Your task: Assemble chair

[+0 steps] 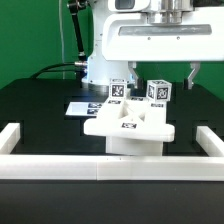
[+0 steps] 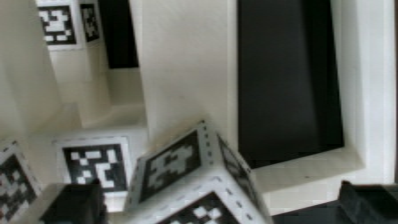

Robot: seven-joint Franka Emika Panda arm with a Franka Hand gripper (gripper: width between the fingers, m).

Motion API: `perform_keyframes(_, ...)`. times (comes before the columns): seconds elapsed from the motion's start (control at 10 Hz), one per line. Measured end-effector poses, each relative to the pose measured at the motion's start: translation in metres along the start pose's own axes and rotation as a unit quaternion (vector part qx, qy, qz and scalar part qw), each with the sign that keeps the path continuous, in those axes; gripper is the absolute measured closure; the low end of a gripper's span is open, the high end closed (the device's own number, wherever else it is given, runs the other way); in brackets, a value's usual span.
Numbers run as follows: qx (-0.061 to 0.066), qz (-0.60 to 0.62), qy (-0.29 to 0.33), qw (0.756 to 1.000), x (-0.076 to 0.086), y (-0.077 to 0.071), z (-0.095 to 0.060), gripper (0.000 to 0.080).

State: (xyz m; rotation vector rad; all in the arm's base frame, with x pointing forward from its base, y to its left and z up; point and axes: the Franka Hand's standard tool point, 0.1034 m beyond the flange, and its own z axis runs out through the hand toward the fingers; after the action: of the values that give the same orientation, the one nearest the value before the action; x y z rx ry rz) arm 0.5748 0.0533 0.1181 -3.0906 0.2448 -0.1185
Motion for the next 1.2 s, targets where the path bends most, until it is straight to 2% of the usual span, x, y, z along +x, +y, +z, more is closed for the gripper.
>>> perform_keyframes(0.2, -0.001, -0.09, 0.0, 0.996, 0.0001, 0.0008, 0.0, 0.0151)
perform_keyframes(0.3, -0.006, -0.143, 0.0, 0.99, 0.0005, 0.0015, -0.0001, 0.0151)
perform_keyframes(0.5, -0.007, -0.17, 0.0, 0.985, 0.0009, 0.0019, -0.0003, 0.0175)
perform_keyframes(0.6, -0.007, -0.169, 0.0, 0.986, 0.0009, 0.002, -0.0002, 0.0318)
perform_keyframes(0.7, -0.007, -0.169, 0.0, 0.986, 0.0009, 0.0021, -0.0002, 0.0318)
perform_keyframes(0.8, -0.007, -0.169, 0.0, 0.986, 0.001, 0.0023, -0.0003, 0.0496)
perform_keyframes(1.2, -0.006, -0.127, 0.0, 0.992, 0.001, 0.0028, -0.0003, 0.0515)
